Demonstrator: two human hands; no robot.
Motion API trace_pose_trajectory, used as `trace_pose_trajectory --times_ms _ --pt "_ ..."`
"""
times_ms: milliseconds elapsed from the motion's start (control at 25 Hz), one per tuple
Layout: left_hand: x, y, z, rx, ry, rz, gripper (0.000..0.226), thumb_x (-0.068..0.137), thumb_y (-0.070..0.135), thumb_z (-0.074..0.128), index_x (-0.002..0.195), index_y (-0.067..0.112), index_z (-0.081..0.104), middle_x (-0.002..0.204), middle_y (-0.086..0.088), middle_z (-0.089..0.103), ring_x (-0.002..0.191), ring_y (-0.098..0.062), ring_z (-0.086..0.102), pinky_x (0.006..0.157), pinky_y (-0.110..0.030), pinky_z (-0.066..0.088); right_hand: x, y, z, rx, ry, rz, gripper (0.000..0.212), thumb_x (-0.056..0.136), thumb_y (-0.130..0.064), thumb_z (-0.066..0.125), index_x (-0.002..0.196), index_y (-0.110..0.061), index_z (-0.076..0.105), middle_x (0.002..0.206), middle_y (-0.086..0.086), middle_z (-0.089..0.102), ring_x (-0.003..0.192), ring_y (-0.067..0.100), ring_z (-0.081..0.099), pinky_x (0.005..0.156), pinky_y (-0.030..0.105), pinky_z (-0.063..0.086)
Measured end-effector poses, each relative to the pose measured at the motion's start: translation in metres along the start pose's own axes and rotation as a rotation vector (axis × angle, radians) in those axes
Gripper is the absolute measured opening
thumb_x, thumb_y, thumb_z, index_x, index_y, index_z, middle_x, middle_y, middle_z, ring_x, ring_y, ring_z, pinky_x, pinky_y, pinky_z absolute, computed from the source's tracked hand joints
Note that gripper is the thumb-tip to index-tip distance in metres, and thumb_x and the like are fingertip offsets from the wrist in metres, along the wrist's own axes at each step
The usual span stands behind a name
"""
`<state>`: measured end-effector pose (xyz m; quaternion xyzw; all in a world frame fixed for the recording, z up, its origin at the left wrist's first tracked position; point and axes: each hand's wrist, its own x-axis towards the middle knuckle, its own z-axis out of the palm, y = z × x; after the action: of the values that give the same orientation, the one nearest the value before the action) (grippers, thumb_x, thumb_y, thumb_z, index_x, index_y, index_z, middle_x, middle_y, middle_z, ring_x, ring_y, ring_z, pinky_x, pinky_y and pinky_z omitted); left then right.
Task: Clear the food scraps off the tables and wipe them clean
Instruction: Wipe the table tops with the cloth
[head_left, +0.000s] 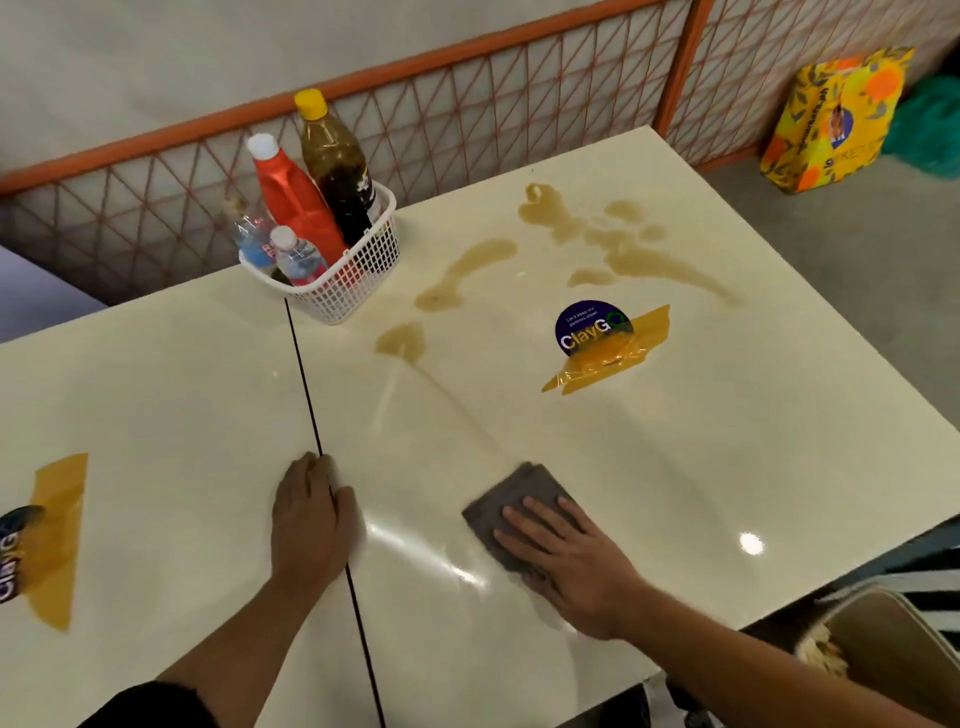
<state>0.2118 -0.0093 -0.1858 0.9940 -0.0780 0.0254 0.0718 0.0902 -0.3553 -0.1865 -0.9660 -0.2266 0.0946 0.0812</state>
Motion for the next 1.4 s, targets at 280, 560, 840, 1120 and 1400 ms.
trace_pose_trajectory --times_ms 280,560,840,1120,1400 --pt "0.059 -0.017 -0.001 -0.129 0.033 -0.101 0.044 0.090 0.019 0.046 0.129 -0.001 0.052 0.136 -0.022 0.051 0.130 -0.038 0.044 0.112 -0.047 0.032 0.096 -0.006 -0.012 0.045 0.039 0.415 0.058 0.106 -0.049 0.022 0.161 -0.031 0.018 0.168 -0.002 0.020 0.155 0.026 0.018 0.121 0.051 0.011" --pt "0.067 -0.028 0.005 -0.201 0.039 -0.154 0.048 0.095 0.022 0.042 0.136 -0.001 0.051 0.142 -0.017 0.050 0.135 -0.031 0.042 0.117 -0.046 0.029 0.133 -0.072 -0.004 0.023 0.030 0.105 0.058 0.104 -0.046 0.036 0.160 -0.033 0.025 0.167 -0.007 0.021 0.154 0.021 0.021 0.120 0.050 0.019" --pt "0.069 -0.027 0.006 -0.205 0.027 -0.176 0.050 0.093 0.018 0.051 0.142 0.009 0.048 0.147 -0.009 0.046 0.141 -0.023 0.034 0.121 -0.041 0.021 0.295 -0.019 -0.031 0.011 0.002 0.034 0.056 0.105 -0.049 0.020 0.160 -0.035 0.023 0.167 -0.008 0.020 0.155 0.019 0.018 0.123 0.048 0.012" --pt "0.070 -0.029 0.008 -0.238 0.047 -0.171 0.053 0.089 0.015 0.053 0.142 0.009 0.049 0.145 -0.007 0.046 0.142 -0.024 0.034 0.121 -0.041 0.020 0.366 0.156 -0.079 0.069 0.084 0.581 0.063 0.100 -0.055 0.009 0.161 -0.038 0.009 0.170 -0.007 0.005 0.156 0.018 0.003 0.125 0.049 0.004" --pt "0.071 -0.027 0.002 -0.235 0.009 -0.180 0.052 0.091 0.022 0.044 0.142 0.011 0.048 0.146 -0.005 0.043 0.142 -0.021 0.032 0.120 -0.041 0.020 0.335 0.048 -0.050 0.100 0.115 0.548 0.065 0.100 -0.054 0.018 0.161 -0.029 0.022 0.168 0.002 0.019 0.155 0.028 0.016 0.121 0.056 0.015"
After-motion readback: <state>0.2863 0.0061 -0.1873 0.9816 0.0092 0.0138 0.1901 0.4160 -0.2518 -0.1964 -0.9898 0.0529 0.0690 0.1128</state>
